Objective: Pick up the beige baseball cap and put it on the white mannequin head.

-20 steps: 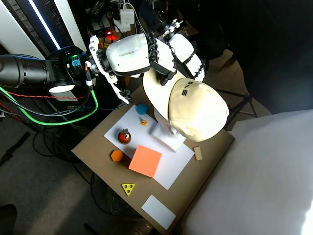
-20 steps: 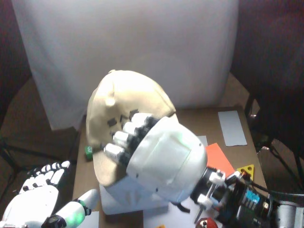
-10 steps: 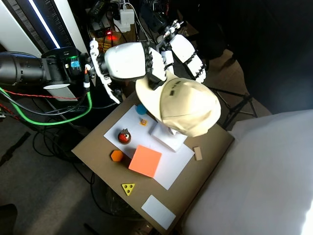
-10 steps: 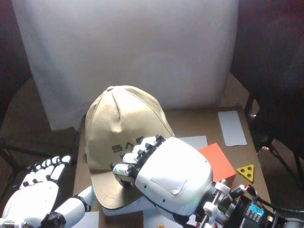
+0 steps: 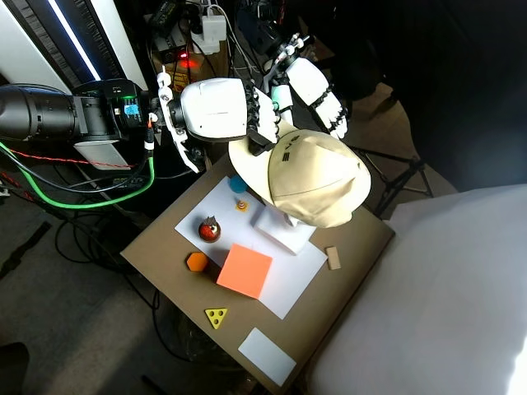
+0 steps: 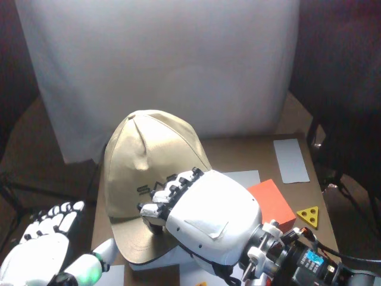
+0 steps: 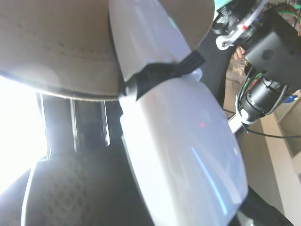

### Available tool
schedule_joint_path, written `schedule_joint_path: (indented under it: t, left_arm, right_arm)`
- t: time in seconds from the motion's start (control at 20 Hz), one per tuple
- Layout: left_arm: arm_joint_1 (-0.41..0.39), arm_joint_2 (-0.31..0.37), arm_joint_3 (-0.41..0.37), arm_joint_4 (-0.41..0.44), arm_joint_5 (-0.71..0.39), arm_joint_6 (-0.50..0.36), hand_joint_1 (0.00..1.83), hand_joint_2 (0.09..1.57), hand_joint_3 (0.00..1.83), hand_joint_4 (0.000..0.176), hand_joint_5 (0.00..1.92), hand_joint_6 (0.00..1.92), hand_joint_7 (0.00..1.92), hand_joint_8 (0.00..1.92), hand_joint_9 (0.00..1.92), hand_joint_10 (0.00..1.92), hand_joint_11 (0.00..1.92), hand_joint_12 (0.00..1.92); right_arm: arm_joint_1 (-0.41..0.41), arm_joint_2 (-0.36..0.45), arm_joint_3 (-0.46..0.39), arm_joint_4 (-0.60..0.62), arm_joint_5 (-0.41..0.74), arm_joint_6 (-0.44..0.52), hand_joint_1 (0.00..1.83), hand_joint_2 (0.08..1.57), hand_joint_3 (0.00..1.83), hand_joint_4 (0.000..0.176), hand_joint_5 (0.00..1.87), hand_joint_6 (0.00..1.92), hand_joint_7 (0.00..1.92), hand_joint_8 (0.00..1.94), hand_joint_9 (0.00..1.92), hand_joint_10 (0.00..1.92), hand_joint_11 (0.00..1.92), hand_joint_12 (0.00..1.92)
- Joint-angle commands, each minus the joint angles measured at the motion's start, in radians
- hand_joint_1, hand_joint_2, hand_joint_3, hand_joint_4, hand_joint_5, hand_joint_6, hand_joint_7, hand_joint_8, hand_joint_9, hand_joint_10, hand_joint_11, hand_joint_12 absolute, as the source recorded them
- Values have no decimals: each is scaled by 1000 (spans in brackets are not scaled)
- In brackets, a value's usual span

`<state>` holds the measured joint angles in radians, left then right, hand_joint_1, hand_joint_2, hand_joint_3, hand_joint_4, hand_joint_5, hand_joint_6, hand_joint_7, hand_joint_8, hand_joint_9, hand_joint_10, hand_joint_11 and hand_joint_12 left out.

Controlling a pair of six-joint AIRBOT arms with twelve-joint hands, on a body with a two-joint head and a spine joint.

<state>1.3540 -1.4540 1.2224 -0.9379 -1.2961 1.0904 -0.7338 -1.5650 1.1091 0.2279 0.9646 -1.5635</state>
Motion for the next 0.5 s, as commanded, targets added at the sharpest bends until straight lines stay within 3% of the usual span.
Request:
schedule_joint_path:
  t: [0.0,0.45]
  left_arm:
    - [0,6,2,29,-121,-7,0,1169,0,0,58,0,37,1,39,4,0,287]
    - [6,44,12,-9,-174,-13,0,1172,1,0,65,0,53,1,75,0,0,346]
  right_arm:
    - [6,2,4,-5,73,-12,1374,1136,0,0,857,967,918,1041,938,1343,897,1406]
    - [-15,13,-28,-9,77,-26,1371,1141,0,0,834,1004,917,1045,932,1344,877,1413]
